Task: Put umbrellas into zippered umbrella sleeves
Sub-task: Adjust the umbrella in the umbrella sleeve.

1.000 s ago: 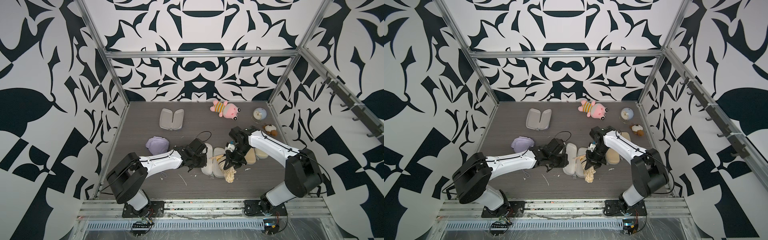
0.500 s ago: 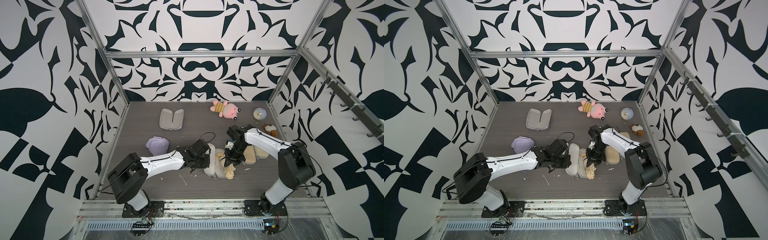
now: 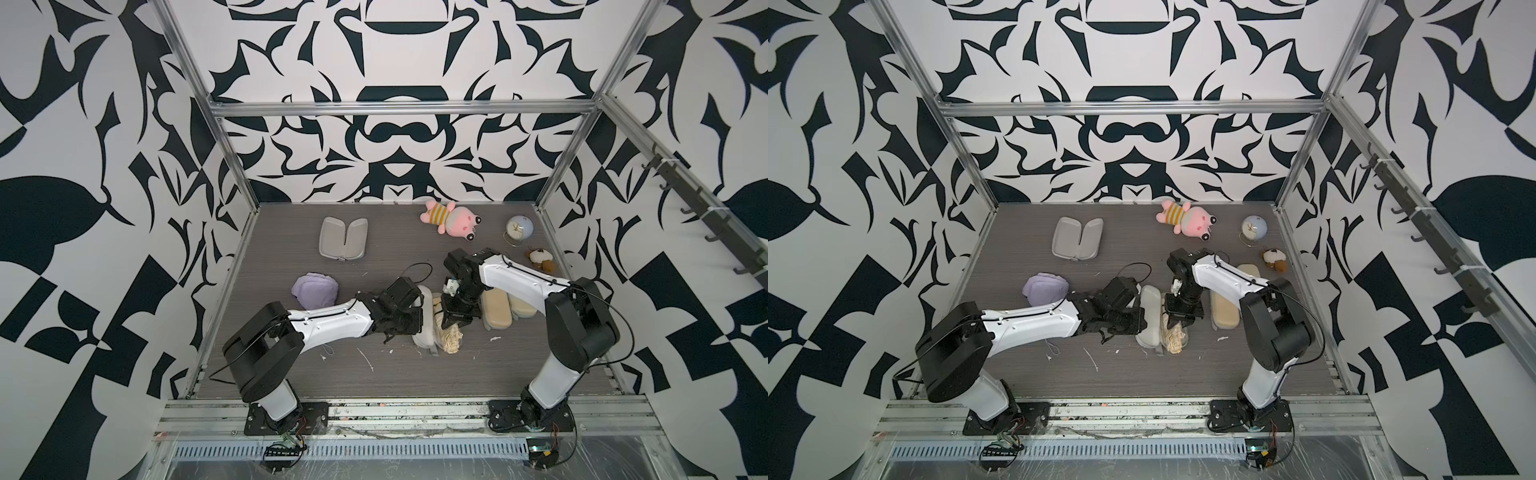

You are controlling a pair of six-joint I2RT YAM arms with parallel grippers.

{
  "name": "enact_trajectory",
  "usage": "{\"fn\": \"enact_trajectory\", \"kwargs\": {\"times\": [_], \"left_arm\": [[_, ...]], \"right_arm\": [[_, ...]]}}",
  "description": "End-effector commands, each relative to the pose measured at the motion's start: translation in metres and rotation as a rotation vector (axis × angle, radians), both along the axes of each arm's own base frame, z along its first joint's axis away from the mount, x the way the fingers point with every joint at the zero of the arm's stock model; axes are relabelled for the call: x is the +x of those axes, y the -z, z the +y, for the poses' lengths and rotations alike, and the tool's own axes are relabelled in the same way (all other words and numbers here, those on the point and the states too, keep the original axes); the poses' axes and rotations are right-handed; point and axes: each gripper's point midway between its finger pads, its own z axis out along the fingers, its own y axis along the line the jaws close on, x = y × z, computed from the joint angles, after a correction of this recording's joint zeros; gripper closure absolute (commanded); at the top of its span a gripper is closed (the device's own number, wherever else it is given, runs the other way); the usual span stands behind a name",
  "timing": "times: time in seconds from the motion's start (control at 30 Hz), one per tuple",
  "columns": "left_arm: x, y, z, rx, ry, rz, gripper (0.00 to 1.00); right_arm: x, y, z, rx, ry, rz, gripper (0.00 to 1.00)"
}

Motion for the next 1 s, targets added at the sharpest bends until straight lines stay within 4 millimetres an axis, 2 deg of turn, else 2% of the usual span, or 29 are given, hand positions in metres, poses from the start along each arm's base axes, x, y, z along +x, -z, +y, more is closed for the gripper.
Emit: {"fn": "enact_trajectory", "kwargs": {"times": [0.0, 0.13, 0.3, 0.4, 0.5, 0.63, 0.83, 0.97], "left_arm": [[-0.024, 0.002, -0.01, -0.035, 0.095, 0.076, 1.0], [-0.024, 0.004, -0.011, -0.034, 0.098, 0.083, 1.0], [-0.026, 0.003, -0.005, -0.025, 0.094, 0.078, 1.0], [-0.024, 0.005, 0.004, -0.015, 0.076, 0.078, 1.0], [-0.021, 0.009, 0.013, -0.004, 0.035, 0.099, 1.0], [-0.021, 0.017, 0.02, 0.018, -0.003, 0.129, 1.0], [-0.021, 0.022, 0.022, 0.026, -0.022, 0.147, 1.0], [-0.02, 0.021, 0.023, 0.021, -0.031, 0.145, 1.0]], "right_arm": [[0.034, 0.003, 0.008, 0.008, -0.035, -0.131, 1.0], [0.042, 0.023, 0.008, -0.017, -0.069, -0.138, 1.0], [0.047, 0.047, 0.0, -0.082, -0.106, -0.143, 1.0], [0.044, 0.053, 0.002, -0.089, -0.123, -0.141, 0.76], [0.043, 0.041, 0.011, -0.043, -0.121, -0.148, 0.54], [0.045, 0.009, 0.017, 0.017, -0.116, -0.196, 0.34], [0.03, -0.017, 0.01, 0.023, -0.112, -0.197, 0.31], [0.005, -0.021, 0.008, 0.014, -0.078, -0.177, 0.32]]}}
